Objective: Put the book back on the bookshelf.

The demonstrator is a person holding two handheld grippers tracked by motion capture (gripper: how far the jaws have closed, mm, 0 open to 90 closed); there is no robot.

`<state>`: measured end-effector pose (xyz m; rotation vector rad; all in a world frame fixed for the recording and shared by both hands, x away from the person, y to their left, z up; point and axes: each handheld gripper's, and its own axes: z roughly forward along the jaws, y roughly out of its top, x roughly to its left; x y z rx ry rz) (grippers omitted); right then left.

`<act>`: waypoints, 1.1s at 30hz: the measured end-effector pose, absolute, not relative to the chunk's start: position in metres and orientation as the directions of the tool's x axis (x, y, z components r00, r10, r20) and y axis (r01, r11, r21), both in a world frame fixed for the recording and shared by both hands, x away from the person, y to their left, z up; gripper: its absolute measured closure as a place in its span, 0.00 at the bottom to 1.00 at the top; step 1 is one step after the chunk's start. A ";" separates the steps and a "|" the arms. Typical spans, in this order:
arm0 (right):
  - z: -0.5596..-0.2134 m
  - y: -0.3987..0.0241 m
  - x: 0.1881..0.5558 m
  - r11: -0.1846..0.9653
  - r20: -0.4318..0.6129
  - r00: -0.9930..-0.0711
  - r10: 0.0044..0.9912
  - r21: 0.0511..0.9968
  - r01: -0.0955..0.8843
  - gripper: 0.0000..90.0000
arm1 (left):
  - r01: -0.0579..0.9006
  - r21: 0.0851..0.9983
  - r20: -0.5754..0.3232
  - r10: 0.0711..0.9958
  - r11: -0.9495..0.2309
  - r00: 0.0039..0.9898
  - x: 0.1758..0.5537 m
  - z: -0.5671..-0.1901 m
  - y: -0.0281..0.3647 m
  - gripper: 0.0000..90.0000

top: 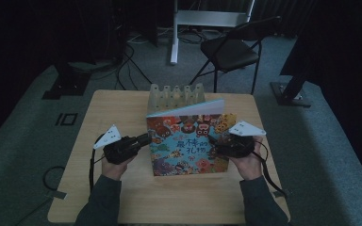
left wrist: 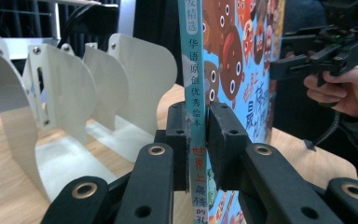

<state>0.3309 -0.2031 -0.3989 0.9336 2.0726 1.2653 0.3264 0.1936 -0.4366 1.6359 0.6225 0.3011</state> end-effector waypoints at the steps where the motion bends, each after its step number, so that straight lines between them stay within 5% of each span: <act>1: -0.401 -0.202 0.331 0.321 -0.089 -0.608 0.789 0.904 0.284 0.22 | 0.213 0.975 -0.143 0.557 -0.062 0.818 0.325 -0.436 0.193 0.89; 13: -0.411 -0.202 0.330 0.311 -0.093 -0.601 0.794 0.911 0.269 0.17 | 0.189 0.979 -0.129 0.504 -0.070 0.854 0.323 -0.436 0.193 0.84; 23: -0.413 -0.227 0.328 0.100 0.119 -0.689 0.715 0.958 0.269 0.18 | 0.173 0.983 -0.127 0.427 -0.069 0.895 0.324 -0.432 0.185 0.74; 33: -0.410 -0.234 0.325 0.074 0.128 -0.696 0.707 0.965 0.252 0.18 | 0.163 0.984 -0.117 0.420 -0.076 0.900 0.326 -0.434 0.179 0.70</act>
